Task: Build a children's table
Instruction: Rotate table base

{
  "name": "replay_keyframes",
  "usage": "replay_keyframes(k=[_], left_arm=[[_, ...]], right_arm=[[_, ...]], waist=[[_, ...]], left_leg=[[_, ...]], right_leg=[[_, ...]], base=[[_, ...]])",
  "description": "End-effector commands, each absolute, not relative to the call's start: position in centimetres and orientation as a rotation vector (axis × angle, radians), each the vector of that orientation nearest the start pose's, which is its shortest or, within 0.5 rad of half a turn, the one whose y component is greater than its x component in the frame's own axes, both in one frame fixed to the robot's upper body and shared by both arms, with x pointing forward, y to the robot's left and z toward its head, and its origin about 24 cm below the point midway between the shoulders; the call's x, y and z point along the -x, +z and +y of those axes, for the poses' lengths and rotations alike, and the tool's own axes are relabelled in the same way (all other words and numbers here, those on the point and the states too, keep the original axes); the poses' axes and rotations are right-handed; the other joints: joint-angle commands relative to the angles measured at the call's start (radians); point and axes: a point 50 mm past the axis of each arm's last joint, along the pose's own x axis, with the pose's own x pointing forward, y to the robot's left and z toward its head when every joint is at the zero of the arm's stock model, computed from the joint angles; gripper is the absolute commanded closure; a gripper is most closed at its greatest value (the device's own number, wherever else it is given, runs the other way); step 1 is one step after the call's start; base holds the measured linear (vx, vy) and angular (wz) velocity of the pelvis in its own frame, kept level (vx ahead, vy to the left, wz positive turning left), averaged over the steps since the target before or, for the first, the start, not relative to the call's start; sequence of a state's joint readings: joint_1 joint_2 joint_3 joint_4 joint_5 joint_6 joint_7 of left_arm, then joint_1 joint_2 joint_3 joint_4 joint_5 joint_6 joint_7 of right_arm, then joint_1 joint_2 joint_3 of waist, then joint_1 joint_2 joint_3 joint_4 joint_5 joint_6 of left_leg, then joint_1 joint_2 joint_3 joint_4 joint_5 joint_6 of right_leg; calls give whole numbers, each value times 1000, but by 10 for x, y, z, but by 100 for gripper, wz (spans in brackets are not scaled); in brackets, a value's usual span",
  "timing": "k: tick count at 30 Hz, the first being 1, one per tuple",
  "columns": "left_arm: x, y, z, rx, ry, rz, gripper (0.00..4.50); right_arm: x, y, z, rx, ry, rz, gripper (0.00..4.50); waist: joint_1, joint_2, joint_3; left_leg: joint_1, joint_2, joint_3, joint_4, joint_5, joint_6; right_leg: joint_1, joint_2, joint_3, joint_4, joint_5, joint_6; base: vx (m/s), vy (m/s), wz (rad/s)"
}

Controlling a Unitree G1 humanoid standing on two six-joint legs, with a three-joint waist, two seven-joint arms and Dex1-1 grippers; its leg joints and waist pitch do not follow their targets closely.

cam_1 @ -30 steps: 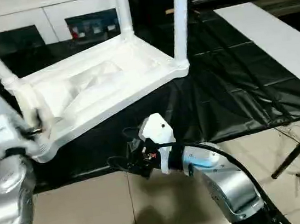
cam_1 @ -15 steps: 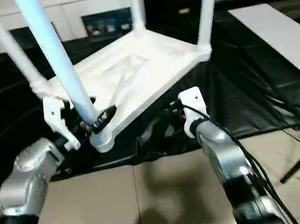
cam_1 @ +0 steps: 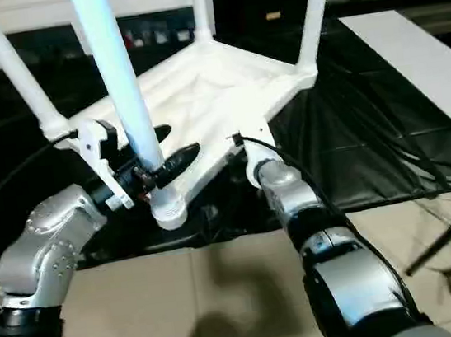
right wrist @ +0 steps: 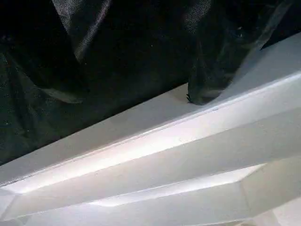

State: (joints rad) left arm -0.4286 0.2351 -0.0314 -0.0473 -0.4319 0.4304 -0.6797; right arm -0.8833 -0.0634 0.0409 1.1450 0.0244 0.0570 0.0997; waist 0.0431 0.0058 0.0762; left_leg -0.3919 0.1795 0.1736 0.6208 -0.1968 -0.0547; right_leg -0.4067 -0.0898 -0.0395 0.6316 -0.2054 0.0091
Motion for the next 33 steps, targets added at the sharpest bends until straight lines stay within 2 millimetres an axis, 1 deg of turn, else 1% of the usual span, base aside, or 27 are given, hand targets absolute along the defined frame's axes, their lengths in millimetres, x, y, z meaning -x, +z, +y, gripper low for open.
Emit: replay_keyframes(k=[1,2,3,4,6,8,9,11,12,13,15,16,17,18,19,20,21,23,25,26,27,28,29,30,31,32,33], left_arm=[[-295,148,98,121,-1000,-76,16],[-294,151,95,124,-1012,-81,16],[-293,154,91,131,-1026,-85,16],[-292,158,86,130,-1044,-94,16],[-292,164,76,126,-1062,-108,16],[-291,170,66,134,-1080,-129,16],[-291,173,59,139,-1086,-143,16],[-292,178,50,142,-1089,-161,16],[-295,179,45,132,-1075,-172,16],[-301,179,42,116,-1046,-178,16],[-315,176,40,54,-971,-179,16],[-324,174,41,12,-916,-180,16],[-330,173,43,-15,-883,-181,16],[-334,172,44,-24,-855,-183,16],[-342,170,48,-50,-811,-176,16],[-356,167,58,-123,-717,-183,16],[-356,167,58,-123,-717,-183,16],[-366,163,67,-176,-647,-184,16],[-368,161,69,-185,-639,-188,16],[-369,160,69,-201,-634,-200,16],[-369,161,68,-202,-638,-213,16],[-368,161,67,-203,-641,-222,16],[-362,161,59,-124,-711,-247,16],[-362,161,59,-124,-711,-247,16],[-351,158,51,-23,-812,-252,16],[-346,157,49,5,-845,-251,16],[-344,155,48,18,-861,-250,16]], right_arm=[[-382,53,-91,151,301,335,71],[-383,55,-87,138,314,330,71],[-383,56,-83,123,326,327,71],[-384,58,-77,118,338,321,71],[-384,61,-68,91,356,314,71],[-384,65,-58,55,382,301,71],[-383,68,-51,33,404,294,71],[-382,71,-39,10,441,276,71],[-381,73,-34,3,459,265,71],[-381,76,-28,-6,478,252,71],[-380,81,-22,-26,503,222,71],[-381,83,-22,-26,499,206,71],[-382,84,-23,-24,494,196,71],[-382,84,-25,-20,480,193,71],[-384,84,-30,-25,451,185,71],[-387,85,-45,-12,400,152,71],[-387,85,-45,-12,400,152,71],[-390,87,-62,10,348,110,71],[-392,89,-71,16,330,75,71],[-392,91,-76,16,325,54,71],[-392,92,-82,0,309,38,71],[-392,92,-86,-10,299,27,71],[-388,95,-105,-15,271,-44,71],[-388,95,-105,-15,271,-44,71],[-377,95,-125,-22,240,-102,71],[-372,95,-132,-27,228,-120,71],[-369,95,-135,-31,222,-128,71]], waist=[[1,1,-58],[-2,0,-57],[-4,-6,-49],[-5,-4,-47],[-8,-13,-30],[-8,-14,-24],[-8,-16,-25],[-9,-12,-26],[-10,-12,-24],[-10,-10,-24],[-11,-12,-23],[-11,-3,-29],[-13,-4,-29],[-13,-1,-35],[-13,6,-42],[-11,12,-50],[-10,9,-47],[1,16,-63],[5,15,-66],[11,18,-70],[13,16,-70],[18,15,-85],[24,15,-89],[37,13,-88],[38,12,-87],[51,4,-87],[56,5,-89]], left_leg=[[17,38,-3,-85,-121,49],[18,38,-4,-86,-123,44],[16,38,-4,-88,-124,44],[18,38,-5,-89,-132,40],[17,40,-6,-96,-176,29],[14,40,-8,-97,-174,22],[13,40,-8,-95,-163,24],[7,38,-10,-88,-66,57],[6,39,-8,-85,-49,75],[8,38,-6,-84,-49,83],[6,38,-5,-81,-36,108],[6,37,-6,-77,-13,124],[8,38,-5,-74,-2,137],[6,40,-6,-71,26,144],[10,39,-5,-68,38,151],[15,40,-4,-62,65,161],[16,38,-2,-62,69,171],[18,39,-3,-54,103,185],[17,41,-1,-53,114,189],[19,42,0,-50,113,190],[18,43,1,-50,111,192],[21,43,0,-46,123,194],[19,43,1,-43,128,197],[23,46,6,-40,118,200],[18,43,6,-41,113,200],[15,43,9,-40,113,205],[13,43,8,-41,101,207]], right_leg=[[41,-40,30,-53,-5,-279],[43,-40,30,-51,7,-280],[40,-39,31,-53,10,-280],[42,-40,31,-53,7,-283],[37,-40,33,-57,-33,-281],[39,-45,34,-56,-26,-280],[40,-45,35,-55,-10,-281],[42,-44,33,-42,126,-303],[42,-44,32,-42,155,-318],[41,-44,32,-43,159,-324],[44,-46,33,-43,174,-340],[47,-47,33,-38,198,-348],[44,-45,31,-40,207,-351],[49,-49,31,-32,237,-365],[48,-46,29,-33,247,-369],[46,-45,28,-26,283,-385],[42,-41,26,-32,283,-381],[49,-44,25,-23,317,-390],[49,-47,25,-20,325,-403],[48,-46,24,-20,325,-406],[47,-46,24,-20,327,-406],[52,-47,23,-16,339,-405],[53,-47,24,-15,340,-406],[47,-48,26,-16,340,-403],[49,-46,27,-16,333,-401],[53,-44,29,-15,337,-381],[53,-48,29,-16,320,-375]], base=[[0,0,0],[0,0,0],[0,0,0],[0,0,0],[0,0,0],[0,0,0],[0,0,0],[0,0,0],[0,0,0],[0,0,0],[0,0,0],[0,0,0],[0,0,0],[0,0,0],[0,0,0],[0,0,0],[0,0,0],[0,0,0],[0,0,0],[0,0,0],[0,0,0],[0,0,0],[0,0,0],[0,0,0],[0,0,0],[0,0,0],[0,0,0]])
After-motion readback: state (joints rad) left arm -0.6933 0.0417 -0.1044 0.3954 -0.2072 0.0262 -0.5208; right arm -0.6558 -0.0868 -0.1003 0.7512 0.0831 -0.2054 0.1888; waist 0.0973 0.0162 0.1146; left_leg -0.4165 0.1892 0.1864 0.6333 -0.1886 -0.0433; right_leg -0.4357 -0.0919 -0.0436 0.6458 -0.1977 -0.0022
